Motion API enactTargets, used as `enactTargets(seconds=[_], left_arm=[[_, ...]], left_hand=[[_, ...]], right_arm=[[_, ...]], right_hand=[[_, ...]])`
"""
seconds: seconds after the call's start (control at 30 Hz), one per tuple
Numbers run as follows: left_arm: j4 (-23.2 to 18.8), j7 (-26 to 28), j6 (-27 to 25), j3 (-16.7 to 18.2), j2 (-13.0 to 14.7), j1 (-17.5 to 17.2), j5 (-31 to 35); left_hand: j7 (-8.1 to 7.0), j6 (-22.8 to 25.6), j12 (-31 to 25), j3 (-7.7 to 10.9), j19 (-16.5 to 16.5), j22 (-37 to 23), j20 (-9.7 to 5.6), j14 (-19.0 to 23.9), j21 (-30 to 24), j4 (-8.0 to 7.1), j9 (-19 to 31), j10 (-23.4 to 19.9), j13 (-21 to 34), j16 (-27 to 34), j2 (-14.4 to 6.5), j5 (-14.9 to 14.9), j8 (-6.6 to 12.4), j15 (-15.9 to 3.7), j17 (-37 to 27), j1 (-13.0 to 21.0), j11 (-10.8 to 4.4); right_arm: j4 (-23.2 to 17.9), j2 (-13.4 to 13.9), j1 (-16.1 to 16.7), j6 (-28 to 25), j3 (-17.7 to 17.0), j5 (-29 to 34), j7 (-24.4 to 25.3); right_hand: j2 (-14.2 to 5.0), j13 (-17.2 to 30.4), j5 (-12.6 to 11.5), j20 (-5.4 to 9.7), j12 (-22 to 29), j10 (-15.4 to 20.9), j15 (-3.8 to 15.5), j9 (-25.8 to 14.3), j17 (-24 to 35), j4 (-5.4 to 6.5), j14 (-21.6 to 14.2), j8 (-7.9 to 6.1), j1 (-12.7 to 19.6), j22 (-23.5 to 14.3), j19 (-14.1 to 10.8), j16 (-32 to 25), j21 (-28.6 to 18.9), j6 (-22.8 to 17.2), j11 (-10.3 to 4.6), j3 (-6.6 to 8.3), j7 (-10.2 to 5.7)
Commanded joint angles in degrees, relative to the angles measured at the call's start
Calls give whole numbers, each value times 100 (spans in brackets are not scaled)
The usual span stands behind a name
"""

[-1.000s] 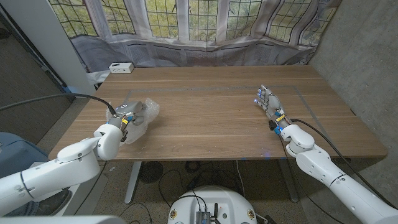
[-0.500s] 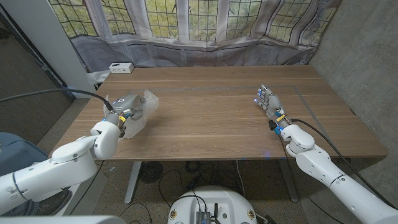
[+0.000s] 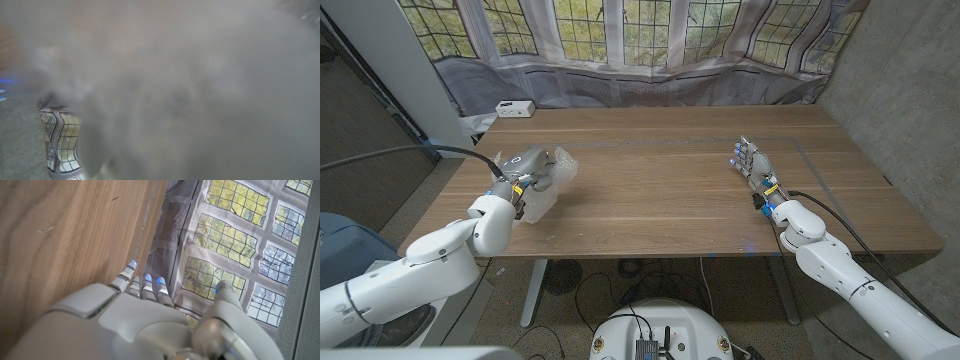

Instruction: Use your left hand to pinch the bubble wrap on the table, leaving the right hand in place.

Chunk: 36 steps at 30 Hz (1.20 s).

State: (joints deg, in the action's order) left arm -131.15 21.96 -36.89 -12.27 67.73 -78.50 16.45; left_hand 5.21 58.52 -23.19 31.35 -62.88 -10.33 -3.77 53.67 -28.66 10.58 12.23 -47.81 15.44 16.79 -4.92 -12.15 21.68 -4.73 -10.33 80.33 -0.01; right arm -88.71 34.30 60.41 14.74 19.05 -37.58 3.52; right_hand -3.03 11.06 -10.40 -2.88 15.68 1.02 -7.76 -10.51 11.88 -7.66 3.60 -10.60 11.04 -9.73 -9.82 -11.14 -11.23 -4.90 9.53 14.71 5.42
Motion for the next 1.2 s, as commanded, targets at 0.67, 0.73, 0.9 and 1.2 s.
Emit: enactTargets(seconds=[0.67,0.73,0.9,1.2], left_arm=[[-94,-311,-508,-580,-82,439,701],[-108,-369,-531,-609,-47,468,735],[-130,-543,-527,-619,42,525,716],[-201,-886,-528,-523,309,595,608]], left_hand=[[-300,-306,275,94,444,-31,53,253,-89,-221,-2,116,187,-420,-30,-11,-572,-395,-55,-215,-221],[-294,-487,392,23,781,-21,232,20,15,-265,35,292,194,-514,9,-8,-670,-333,-63,-410,-222],[-313,-1002,653,-105,1249,-10,508,-593,161,-286,82,648,201,-643,59,-15,-921,-103,-72,-761,-154],[-384,-1901,868,-461,1898,5,793,-1276,443,-408,84,1016,279,-629,158,32,-1143,116,-117,-1320,-110]], right_arm=[[110,-55,-46,-5,35,-27,-20],[100,-58,-35,-13,30,-36,-3],[109,-75,-21,12,25,-44,3],[88,-89,-8,9,17,-56,33]], right_hand=[[-4,19,1,-30,4,32,-21,-24,11,-7,-15,-12,61,-25,-24,-7,0,-16,2,-29,41],[-5,19,1,-27,3,30,-20,-24,11,-7,-13,-13,62,-25,-23,-6,0,-17,5,-29,43],[-2,20,2,-29,1,28,-22,-24,11,-8,-12,-12,63,-25,-24,-6,0,-16,4,-32,41],[-7,20,1,-28,2,35,-20,-24,12,-9,-13,-12,68,-25,-24,-5,-1,-17,6,-32,40]])
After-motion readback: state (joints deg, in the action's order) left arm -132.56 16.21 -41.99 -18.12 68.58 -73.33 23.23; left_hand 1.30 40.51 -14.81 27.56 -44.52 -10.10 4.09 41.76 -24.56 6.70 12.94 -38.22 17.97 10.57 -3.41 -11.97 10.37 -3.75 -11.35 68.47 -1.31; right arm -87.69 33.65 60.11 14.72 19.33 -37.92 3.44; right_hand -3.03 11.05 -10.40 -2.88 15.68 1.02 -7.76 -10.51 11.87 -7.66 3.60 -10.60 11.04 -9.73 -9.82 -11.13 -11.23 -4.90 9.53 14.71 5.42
